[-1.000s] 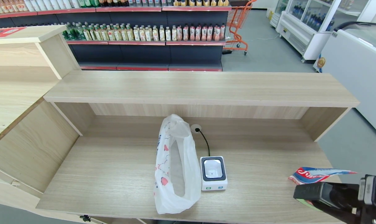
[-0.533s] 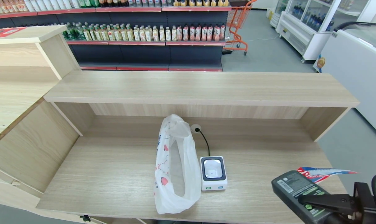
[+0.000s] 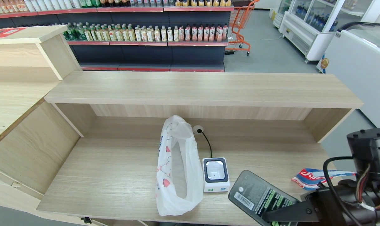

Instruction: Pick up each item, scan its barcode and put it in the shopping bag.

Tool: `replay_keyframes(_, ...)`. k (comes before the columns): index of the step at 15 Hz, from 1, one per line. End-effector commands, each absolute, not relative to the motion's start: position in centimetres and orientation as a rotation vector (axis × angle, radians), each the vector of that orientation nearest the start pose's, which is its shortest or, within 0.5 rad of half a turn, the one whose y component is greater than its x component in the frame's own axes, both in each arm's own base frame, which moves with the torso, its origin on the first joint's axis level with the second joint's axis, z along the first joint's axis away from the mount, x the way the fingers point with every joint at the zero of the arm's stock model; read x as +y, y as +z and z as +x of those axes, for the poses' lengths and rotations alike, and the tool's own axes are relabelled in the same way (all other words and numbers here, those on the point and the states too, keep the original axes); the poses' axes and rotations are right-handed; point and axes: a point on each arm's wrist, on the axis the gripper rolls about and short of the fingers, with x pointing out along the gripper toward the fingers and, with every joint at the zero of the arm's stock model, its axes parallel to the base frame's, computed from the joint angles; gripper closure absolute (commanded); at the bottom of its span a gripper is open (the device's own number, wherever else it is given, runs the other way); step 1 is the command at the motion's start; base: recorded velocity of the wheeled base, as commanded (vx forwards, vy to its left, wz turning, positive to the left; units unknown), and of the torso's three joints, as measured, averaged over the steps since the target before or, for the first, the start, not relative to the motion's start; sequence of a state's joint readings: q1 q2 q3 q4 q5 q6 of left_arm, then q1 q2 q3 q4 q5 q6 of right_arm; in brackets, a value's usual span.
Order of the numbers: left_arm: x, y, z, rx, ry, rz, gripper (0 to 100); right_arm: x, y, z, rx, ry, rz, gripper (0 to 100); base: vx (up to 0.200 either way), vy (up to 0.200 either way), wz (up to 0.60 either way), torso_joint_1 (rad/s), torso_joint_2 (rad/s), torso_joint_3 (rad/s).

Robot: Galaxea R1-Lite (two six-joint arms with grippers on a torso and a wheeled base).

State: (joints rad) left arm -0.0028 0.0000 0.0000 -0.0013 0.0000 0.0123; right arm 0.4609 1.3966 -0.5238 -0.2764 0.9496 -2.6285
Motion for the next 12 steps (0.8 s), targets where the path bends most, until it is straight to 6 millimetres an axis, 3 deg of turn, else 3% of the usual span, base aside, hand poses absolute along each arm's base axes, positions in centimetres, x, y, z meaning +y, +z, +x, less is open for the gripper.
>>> replay_keyframes(1,0.0,7.6,-2.3,-0.002,-0.003,0.012,0,12.4,14.9,17.8,-1.535,1.236,-1.825,100,0.0,0.0,0.0,0.0,0.0,0.0)
replay_keyframes(3,0.0,7.6,-2.3,0.0,-0.003,0.012,0,13.9,14.1,17.7,-1.633,1.281,-1.78,100,0.0,0.0,0.0,0.0,0.0,0.0)
replay_keyframes(7,0.0,7.6,-2.3,-0.002,-0.003,0.012,0,14.8,15.1,18.0,-1.728,1.167,-1.817,100,0.0,0.0,0.0,0.0,0.0,0.0)
replay_keyframes(12,0.0,7.6,-2.3,0.0,-0.003,0.012,0,15.7,16.5,21.1,-1.78,0.95,-1.906,100,0.0,0.0,0.0,0.0,0.0,0.0)
